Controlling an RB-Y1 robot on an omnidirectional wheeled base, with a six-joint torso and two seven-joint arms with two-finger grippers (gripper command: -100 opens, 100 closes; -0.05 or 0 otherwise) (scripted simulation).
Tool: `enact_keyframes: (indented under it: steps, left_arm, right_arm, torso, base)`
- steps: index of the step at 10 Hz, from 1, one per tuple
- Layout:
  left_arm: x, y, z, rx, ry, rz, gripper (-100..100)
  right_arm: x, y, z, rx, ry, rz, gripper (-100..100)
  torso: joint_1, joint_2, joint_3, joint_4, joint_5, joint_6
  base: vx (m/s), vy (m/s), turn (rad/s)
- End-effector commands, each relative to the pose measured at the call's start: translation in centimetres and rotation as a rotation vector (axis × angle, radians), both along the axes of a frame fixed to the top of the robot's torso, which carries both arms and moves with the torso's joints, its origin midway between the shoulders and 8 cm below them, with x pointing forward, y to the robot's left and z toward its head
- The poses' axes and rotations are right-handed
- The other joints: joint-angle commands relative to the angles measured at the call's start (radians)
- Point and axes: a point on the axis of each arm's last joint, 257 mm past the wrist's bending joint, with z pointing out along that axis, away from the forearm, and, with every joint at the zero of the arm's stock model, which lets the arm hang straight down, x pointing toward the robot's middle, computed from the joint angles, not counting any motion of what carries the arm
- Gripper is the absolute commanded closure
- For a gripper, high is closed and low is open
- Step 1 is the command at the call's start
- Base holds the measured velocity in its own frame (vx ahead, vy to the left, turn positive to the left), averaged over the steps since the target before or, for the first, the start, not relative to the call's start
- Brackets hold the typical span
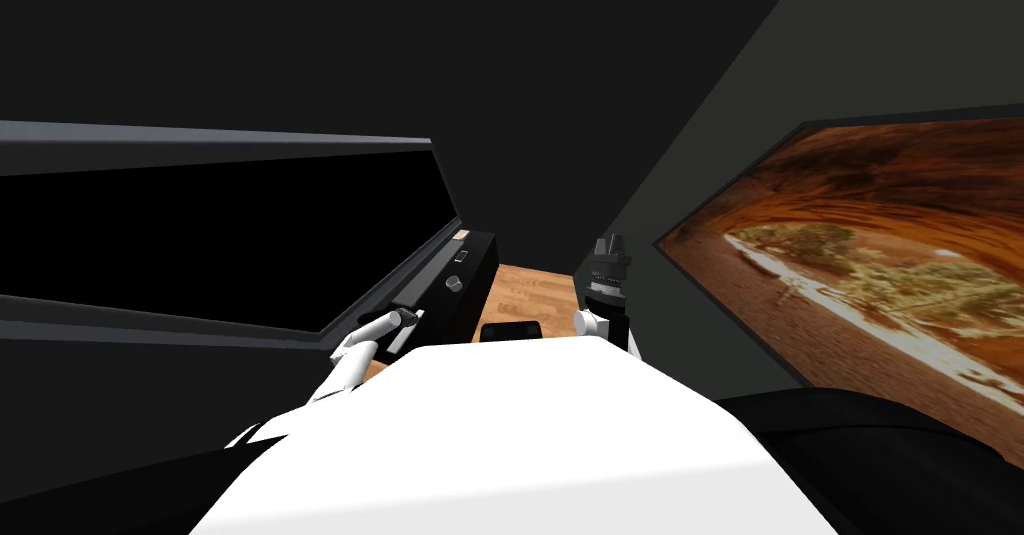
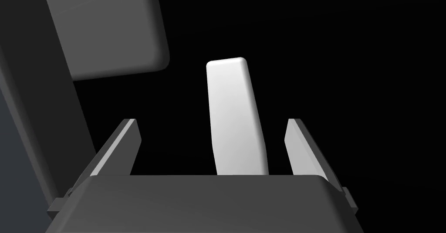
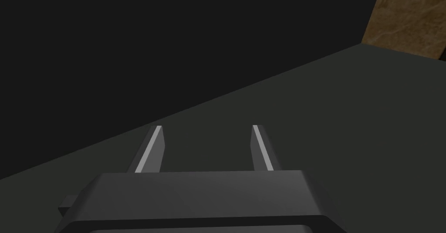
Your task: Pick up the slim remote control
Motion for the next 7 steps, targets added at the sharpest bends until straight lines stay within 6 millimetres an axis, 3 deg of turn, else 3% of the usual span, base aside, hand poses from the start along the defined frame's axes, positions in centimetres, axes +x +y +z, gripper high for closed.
enact_keyframes:
  steps: [1, 7]
  left_arm:
    - [-1.3, 0.3, -0.9, -0.025, 0.031, 0.028, -100]
    - [-5.5, 0.5, -3.0, -0.108, 0.126, 0.125, -100]
  right_arm:
    - [0.0, 0.0, 0.0, 0.0, 0.0, 0.0, 0]
    - [0.0, 0.0, 0.0, 0.0, 0.0, 0.0, 0]
  torso:
    - [0.0, 0.0, 0.0, 0.0, 0.0, 0.0]
    - [0.0, 0.001, 0.0, 0.0, 0.0, 0.0]
  base:
    - [0.023, 0.044, -0.074]
    - [0.013, 0.035, -0.071]
